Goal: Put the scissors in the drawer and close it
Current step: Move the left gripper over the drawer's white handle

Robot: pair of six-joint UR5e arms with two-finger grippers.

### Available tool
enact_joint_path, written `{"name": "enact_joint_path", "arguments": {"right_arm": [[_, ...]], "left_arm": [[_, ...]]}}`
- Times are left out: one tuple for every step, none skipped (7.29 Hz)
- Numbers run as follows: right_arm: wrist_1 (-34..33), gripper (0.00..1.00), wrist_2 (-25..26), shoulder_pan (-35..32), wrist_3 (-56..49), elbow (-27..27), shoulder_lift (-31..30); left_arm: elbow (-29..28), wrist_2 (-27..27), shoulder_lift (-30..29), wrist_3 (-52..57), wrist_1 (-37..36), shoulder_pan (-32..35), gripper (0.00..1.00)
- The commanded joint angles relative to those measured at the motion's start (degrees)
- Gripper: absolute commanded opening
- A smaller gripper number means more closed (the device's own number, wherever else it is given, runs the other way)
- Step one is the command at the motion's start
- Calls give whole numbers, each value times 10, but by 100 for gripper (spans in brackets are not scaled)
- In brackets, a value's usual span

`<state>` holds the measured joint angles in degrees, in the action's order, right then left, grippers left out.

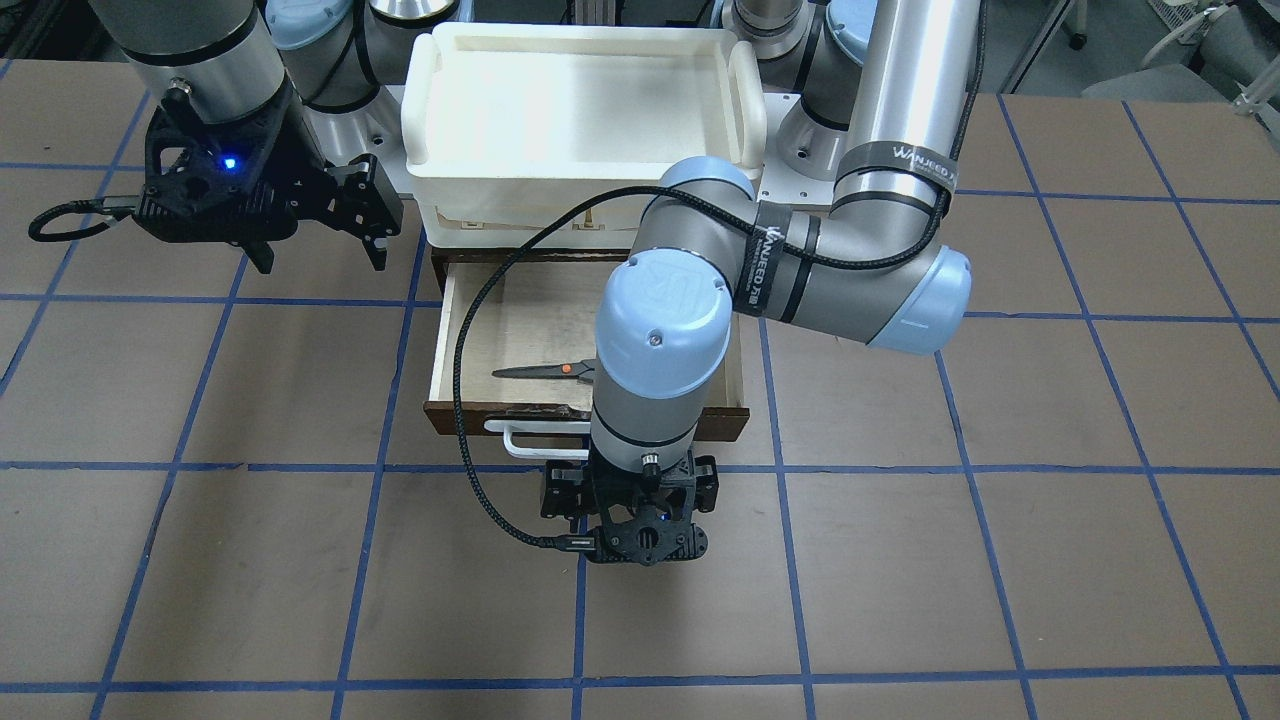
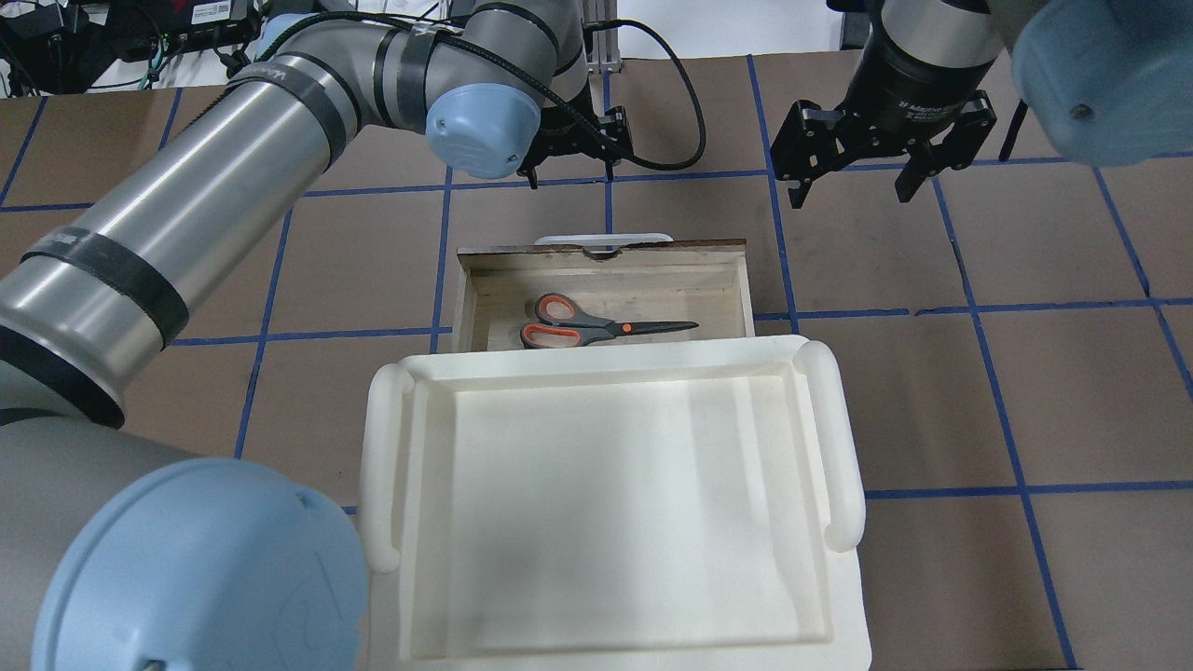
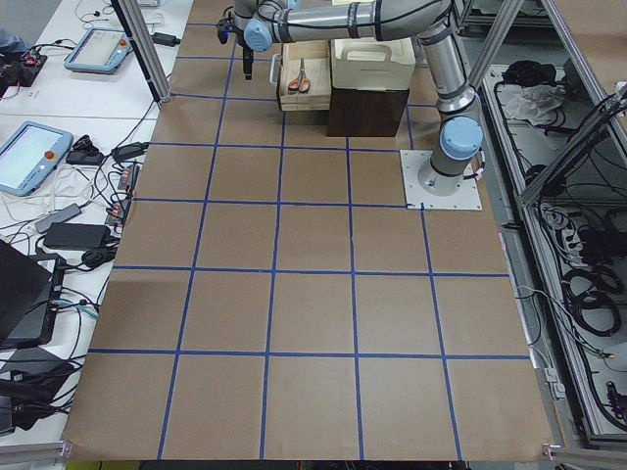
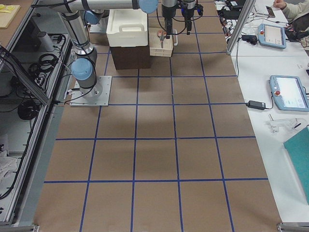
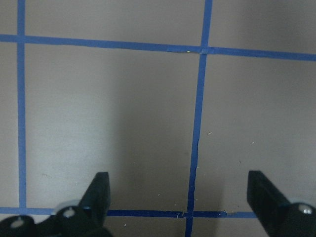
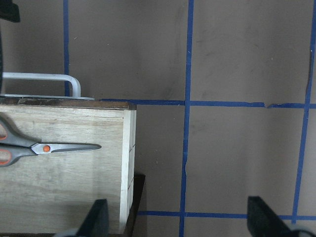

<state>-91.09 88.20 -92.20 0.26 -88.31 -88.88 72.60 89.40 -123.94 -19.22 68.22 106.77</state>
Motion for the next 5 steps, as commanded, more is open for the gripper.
{"name": "enact_joint_path", "arguments": {"right_arm": [[2, 100, 0, 0, 0, 0, -2], [0, 100, 0, 0, 0, 0, -2], [1, 100, 0, -1, 0, 0, -4], [1, 100, 0, -1, 0, 0, -5], [0, 100, 0, 0, 0, 0, -5]], "left_arm": [[-3, -2, -22, 8, 16, 5, 100], [-3, -12, -30, 9, 19, 5, 100], [-8, -23, -39, 15, 30, 5, 100], [-10, -24, -40, 24, 57, 5, 100], [-11, -25, -40, 35, 90, 5, 100]]}}
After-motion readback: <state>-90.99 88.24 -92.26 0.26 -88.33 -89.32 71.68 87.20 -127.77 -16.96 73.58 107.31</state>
